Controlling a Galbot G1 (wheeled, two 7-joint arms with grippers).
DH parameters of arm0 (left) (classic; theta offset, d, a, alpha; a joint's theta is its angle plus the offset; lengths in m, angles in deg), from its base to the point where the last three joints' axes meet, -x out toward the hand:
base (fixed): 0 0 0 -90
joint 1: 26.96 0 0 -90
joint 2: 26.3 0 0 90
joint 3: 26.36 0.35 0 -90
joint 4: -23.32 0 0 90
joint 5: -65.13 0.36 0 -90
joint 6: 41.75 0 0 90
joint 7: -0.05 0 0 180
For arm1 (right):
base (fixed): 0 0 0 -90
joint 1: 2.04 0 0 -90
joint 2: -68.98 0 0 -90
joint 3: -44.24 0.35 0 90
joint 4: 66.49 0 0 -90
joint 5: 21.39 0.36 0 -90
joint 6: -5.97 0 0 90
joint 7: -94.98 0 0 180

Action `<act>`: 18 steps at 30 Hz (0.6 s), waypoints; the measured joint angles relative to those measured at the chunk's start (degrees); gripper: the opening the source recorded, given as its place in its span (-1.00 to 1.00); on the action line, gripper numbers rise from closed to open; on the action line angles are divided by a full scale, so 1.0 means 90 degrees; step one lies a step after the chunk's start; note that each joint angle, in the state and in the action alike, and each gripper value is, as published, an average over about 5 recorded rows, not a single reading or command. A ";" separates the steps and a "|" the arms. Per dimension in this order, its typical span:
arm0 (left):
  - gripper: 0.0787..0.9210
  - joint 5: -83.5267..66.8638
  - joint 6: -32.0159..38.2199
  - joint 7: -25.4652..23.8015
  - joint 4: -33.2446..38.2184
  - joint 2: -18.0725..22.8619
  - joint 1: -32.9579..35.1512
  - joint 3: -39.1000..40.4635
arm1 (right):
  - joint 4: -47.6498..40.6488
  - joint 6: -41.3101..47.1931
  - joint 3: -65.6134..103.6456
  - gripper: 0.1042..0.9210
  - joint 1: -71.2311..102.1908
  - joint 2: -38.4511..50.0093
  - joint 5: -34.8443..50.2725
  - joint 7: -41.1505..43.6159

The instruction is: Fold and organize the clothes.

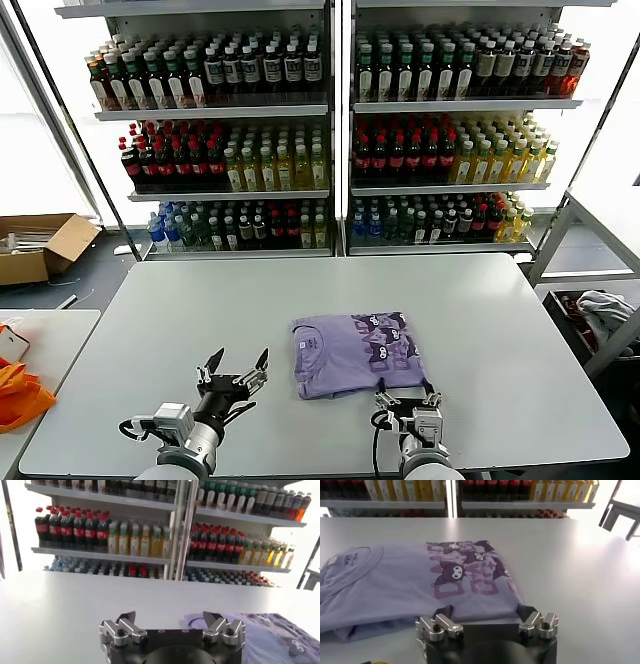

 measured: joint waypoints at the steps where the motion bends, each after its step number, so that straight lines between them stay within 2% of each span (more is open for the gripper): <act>1: 0.77 0.0009 0.0000 -0.0001 0.0009 0.0003 0.0012 -0.0003 | 0.0041 0.0003 0.0009 0.76 0.0013 0.0011 0.0064 -0.0001; 10: 0.77 0.0074 0.0001 -0.0007 0.0089 0.0028 0.0095 0.0003 | 0.0542 0.0015 -0.0175 0.76 -0.0158 0.0042 0.0080 0.0349; 18: 0.77 0.0099 0.0003 -0.0012 0.0097 0.0032 0.0152 -0.0022 | 0.0363 0.0021 -0.0674 0.76 -0.0613 0.0003 -0.0226 0.0780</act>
